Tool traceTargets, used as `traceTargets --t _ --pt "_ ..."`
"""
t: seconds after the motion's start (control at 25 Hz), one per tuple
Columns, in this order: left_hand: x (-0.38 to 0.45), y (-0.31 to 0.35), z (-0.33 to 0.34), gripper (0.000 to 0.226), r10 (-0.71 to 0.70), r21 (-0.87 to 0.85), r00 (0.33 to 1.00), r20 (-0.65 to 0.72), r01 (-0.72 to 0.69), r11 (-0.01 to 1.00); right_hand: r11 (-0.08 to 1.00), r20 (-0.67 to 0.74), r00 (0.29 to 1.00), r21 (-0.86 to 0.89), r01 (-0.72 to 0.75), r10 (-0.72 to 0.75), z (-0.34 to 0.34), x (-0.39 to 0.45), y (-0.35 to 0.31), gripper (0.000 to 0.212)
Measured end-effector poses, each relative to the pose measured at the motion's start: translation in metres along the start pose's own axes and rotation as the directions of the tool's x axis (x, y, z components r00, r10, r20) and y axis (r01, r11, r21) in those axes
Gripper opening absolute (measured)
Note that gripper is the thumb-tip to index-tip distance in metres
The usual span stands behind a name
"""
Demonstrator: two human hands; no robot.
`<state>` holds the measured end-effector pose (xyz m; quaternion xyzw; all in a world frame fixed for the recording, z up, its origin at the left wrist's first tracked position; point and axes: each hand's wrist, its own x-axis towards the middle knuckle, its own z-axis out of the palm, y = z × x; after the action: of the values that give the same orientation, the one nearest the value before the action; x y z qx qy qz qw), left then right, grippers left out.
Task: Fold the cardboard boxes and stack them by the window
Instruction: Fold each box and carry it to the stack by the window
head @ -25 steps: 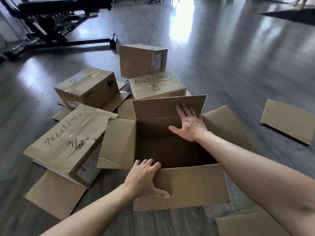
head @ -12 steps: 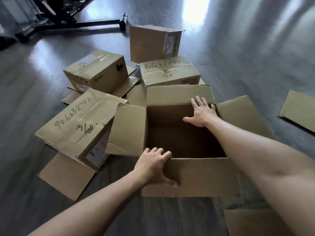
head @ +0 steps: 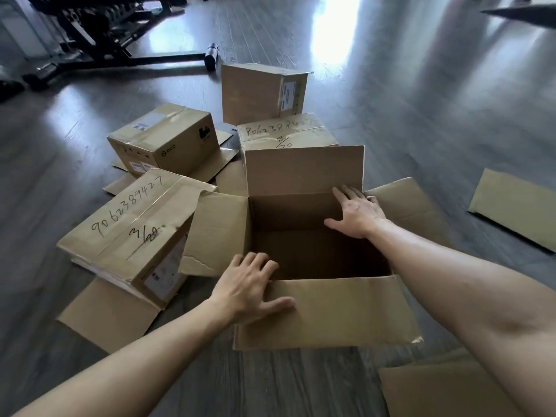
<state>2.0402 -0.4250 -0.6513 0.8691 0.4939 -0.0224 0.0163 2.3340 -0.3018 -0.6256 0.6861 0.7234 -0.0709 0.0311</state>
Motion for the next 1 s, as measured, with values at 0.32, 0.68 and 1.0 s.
traceTargets --t 0.32,0.68,1.0 --pt "0.005 -0.065 -0.034 0.093 -0.745 -0.128 0.665 -0.051 0.735 0.665 0.991 -0.086 0.993 -0.114 0.067 -0.077 0.004 -0.03 0.03 0.09" --pt "0.041 -0.035 -0.082 0.088 -0.447 -0.551 0.837 -0.314 0.223 0.804 0.988 -0.104 0.994 -0.154 0.01 -0.027 -0.003 -0.043 0.046 0.089" --pt "0.039 0.018 -0.007 0.104 -0.031 -0.143 0.979 0.201 0.06 0.988 0.973 -0.076 0.997 -0.227 -0.033 0.016 0.005 -0.06 0.06 0.086"
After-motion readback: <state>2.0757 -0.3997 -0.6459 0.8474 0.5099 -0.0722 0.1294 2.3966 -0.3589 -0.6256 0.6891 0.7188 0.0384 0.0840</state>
